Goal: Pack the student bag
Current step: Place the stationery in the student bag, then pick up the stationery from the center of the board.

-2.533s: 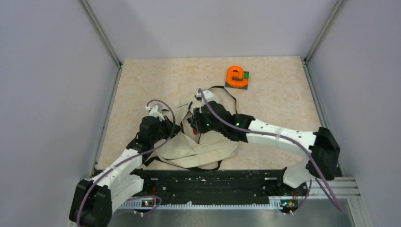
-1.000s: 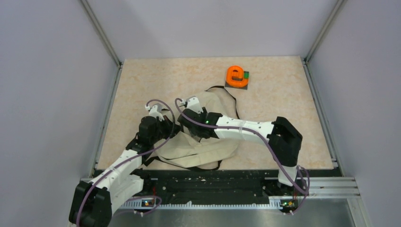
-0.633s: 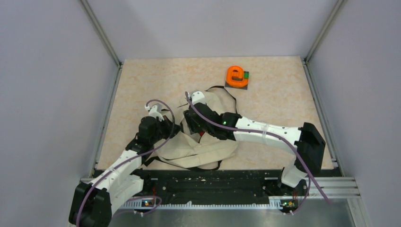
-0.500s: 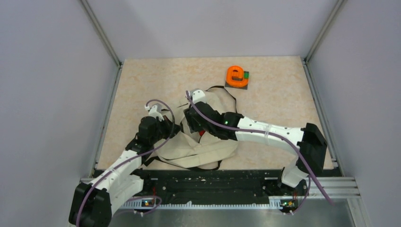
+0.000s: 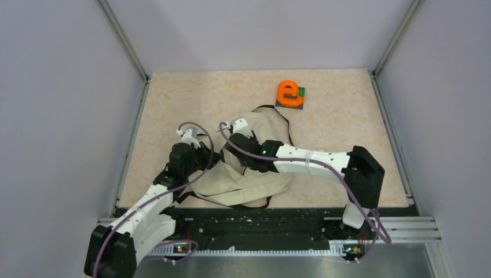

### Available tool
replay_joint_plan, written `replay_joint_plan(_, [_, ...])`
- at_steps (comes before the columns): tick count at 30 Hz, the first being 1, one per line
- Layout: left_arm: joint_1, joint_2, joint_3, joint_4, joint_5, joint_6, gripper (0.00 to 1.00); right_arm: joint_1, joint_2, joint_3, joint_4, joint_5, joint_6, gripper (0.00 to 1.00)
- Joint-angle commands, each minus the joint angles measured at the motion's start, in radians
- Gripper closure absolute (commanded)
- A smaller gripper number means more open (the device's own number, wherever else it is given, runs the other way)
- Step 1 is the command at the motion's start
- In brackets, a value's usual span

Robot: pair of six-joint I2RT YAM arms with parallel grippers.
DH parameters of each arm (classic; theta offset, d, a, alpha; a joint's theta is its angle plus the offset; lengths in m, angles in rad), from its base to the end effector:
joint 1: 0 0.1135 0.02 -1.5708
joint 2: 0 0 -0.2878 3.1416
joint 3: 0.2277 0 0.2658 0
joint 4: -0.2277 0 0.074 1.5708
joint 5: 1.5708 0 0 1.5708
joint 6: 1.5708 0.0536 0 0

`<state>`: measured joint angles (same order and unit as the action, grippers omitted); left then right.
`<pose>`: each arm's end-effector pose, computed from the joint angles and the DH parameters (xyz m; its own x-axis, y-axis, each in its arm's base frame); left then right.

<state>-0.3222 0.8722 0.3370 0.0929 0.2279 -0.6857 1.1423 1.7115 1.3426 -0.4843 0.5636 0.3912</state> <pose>0.1881 -0.0755 0.1994 -0.6322 -0.4392 -0.6383 0.1316 0.7509 -0.6471 0.1931 0.3537 0.2712 -0.5269 -0.3777 -0.7614 -0.4565 0.8814 -0.1213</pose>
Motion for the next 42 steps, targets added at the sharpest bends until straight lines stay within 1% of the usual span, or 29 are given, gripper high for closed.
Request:
replay_joint_plan(1, [0.011,-0.029,0.005,0.036,-0.034,0.012,1.0,-0.01,0.044,0.06,-0.059,0.075,0.008,0.61])
replay_joint_plan(2, [0.011,-0.031,0.005,0.034,-0.034,0.011,1.0,-0.01,0.049,0.067,-0.068,0.087,0.009,0.67])
replay_joint_plan(3, [0.011,-0.033,0.004,0.032,-0.036,0.013,1.0,-0.01,0.049,0.071,-0.073,0.094,0.006,0.8])
replay_joint_plan(4, [0.011,-0.034,0.004,0.031,-0.037,0.014,1.0,-0.01,0.046,0.072,-0.071,0.098,0.002,0.91])
replay_joint_plan(5, [0.01,-0.034,0.003,0.03,-0.039,0.014,1.0,-0.009,0.038,0.07,-0.064,0.097,-0.001,0.98])
replay_joint_plan(6, [0.011,-0.032,0.002,0.03,-0.04,0.014,1.0,-0.01,0.028,0.065,-0.053,0.091,-0.006,1.0])
replay_joint_plan(15, [0.011,-0.015,0.007,0.043,-0.036,0.012,1.0,-0.01,-0.084,-0.027,0.128,-0.062,0.008,1.0])
replay_joint_plan(20, [0.011,-0.006,0.008,0.045,-0.035,0.012,1.0,-0.009,-0.134,-0.078,0.19,-0.068,0.024,1.0])
replay_joint_plan(24, [0.011,-0.003,0.008,0.045,-0.035,0.013,1.0,-0.01,-0.152,-0.084,0.18,-0.043,0.027,1.0])
replay_joint_plan(25, [0.011,-0.003,0.008,0.044,-0.036,0.014,1.0,-0.009,-0.156,-0.081,0.172,-0.035,0.026,0.96])
replay_joint_plan(26, [0.011,-0.004,0.009,0.044,-0.036,0.013,1.0,-0.01,-0.163,-0.077,0.16,-0.022,0.025,0.88])
replay_joint_plan(29, [0.011,-0.007,0.007,0.039,-0.041,0.012,1.0,-0.02,-0.197,-0.065,0.124,0.005,0.015,0.53])
replay_joint_plan(30, [0.011,-0.006,0.007,0.039,-0.042,0.01,1.0,-0.029,-0.218,-0.068,0.111,0.011,0.015,0.45])
replay_joint_plan(31, [0.011,-0.005,0.007,0.04,-0.042,0.01,1.0,-0.043,-0.237,-0.073,0.098,0.008,0.017,0.4])
replay_joint_plan(36, [0.011,0.001,0.006,0.042,-0.041,0.008,1.0,-0.171,-0.345,-0.161,0.06,-0.045,0.026,0.31])
replay_joint_plan(38, [0.011,0.002,0.006,0.042,-0.042,0.006,1.0,-0.269,-0.389,-0.225,0.048,-0.087,0.038,0.28])
replay_joint_plan(40, [0.01,0.003,0.005,0.045,-0.042,0.007,1.0,-0.369,-0.431,-0.296,0.059,-0.152,0.04,0.24])
replay_joint_plan(42, [0.012,0.007,0.005,0.048,-0.042,0.006,1.0,-0.481,-0.461,-0.372,0.075,-0.212,0.046,0.23])
